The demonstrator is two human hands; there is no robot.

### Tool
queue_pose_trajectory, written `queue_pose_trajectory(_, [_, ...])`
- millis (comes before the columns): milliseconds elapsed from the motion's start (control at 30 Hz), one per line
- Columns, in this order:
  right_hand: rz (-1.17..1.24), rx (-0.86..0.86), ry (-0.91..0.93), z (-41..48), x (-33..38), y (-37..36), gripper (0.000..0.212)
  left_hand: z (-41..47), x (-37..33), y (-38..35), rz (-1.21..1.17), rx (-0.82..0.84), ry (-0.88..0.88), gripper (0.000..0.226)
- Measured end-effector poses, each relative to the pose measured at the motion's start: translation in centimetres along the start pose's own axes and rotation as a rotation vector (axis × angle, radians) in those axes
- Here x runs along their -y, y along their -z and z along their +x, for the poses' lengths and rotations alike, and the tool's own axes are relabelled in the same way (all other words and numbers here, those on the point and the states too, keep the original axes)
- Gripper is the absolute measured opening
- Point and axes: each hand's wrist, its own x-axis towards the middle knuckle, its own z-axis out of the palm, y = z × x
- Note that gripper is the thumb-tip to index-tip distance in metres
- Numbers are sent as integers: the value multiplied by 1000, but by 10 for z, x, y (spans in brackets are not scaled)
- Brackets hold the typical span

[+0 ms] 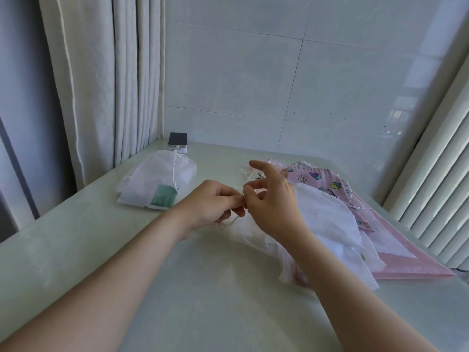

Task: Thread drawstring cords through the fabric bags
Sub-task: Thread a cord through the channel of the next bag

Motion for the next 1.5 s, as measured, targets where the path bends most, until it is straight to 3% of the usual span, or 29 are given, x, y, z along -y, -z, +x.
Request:
queue_pose_trajectory(167, [-144,79,122,-3,-3,0,51,5,3,2,-183,-12,76,27])
queue_pose_trajectory(433, [-268,-1,324,3,-8,2,16,9,3,2,-312,-51,133,20])
queue_pose_trajectory(567, [-284,62,373,6,-10,1,13,11,4,3,-336,-70,139,17])
queue_pose_trajectory(767, [-660,161,549,10,-17,1,13,13,6,5,-419,-22,196,13])
queue_pose_trajectory(867, [-691,154,500,9,-20,4,13,11,9,4,-332,-72,150,19])
queue_pose_trajectory(967, [-604,146,375,8,-19,3,15,10,12,4,-163,-209,107,48])
queue_pose_trajectory(1100, [-434,141,222,8,-20,-1,16,12,18,8,93,-404,-31,23])
queue_pose_trajectory(1200, [-289,163,122,7,-13,0,18,11,19,8,266,-474,-160,25])
queue_pose_trajectory(1500, [114,167,-107,5,-4,4,24,12,20,3,380,-404,-305,19])
